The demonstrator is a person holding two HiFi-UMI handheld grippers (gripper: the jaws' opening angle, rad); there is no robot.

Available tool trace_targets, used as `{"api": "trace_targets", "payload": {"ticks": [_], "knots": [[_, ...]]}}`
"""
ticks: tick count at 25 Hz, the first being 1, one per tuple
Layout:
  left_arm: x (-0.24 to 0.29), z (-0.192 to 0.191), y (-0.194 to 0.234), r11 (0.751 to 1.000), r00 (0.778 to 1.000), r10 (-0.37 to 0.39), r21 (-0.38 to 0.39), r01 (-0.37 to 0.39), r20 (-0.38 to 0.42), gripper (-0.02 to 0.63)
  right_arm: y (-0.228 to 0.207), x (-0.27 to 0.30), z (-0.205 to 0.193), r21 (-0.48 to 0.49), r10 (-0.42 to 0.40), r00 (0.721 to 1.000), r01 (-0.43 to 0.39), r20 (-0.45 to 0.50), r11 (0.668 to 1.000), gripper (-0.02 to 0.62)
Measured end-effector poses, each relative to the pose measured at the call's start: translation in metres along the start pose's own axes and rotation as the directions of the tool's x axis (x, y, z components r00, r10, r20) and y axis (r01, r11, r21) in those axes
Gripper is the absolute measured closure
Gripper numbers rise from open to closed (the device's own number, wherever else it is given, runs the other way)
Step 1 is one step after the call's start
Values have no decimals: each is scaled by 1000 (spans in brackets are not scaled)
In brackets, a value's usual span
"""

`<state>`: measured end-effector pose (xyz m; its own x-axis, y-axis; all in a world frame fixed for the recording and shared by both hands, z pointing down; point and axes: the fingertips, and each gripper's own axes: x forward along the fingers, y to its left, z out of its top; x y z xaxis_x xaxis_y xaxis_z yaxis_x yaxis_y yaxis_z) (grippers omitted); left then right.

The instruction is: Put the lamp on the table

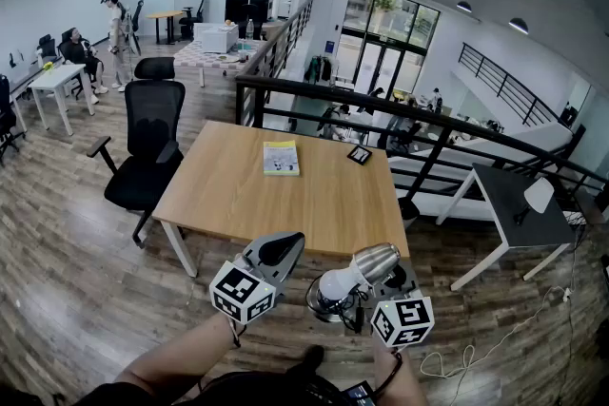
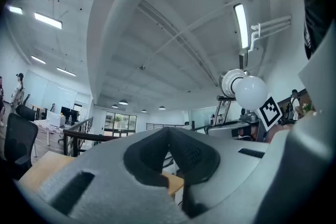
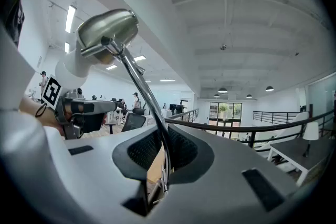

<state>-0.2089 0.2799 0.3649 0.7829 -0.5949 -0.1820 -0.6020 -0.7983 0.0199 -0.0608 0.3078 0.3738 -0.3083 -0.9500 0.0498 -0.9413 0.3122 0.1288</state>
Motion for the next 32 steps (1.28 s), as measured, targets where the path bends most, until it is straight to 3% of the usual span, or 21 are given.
{"api": "trace_targets", "payload": {"ticks": [15,32], "knots": [[16,-13,10,1000,1000,-4,-15,4,-17,597,-7,17,-7,6,9,1000,-9,-1,1000,551],[115,-51,32,1000,999,13,-16,-14,-45,598,-96,75,-32,30,33,999,-34,11,999,551]]}}
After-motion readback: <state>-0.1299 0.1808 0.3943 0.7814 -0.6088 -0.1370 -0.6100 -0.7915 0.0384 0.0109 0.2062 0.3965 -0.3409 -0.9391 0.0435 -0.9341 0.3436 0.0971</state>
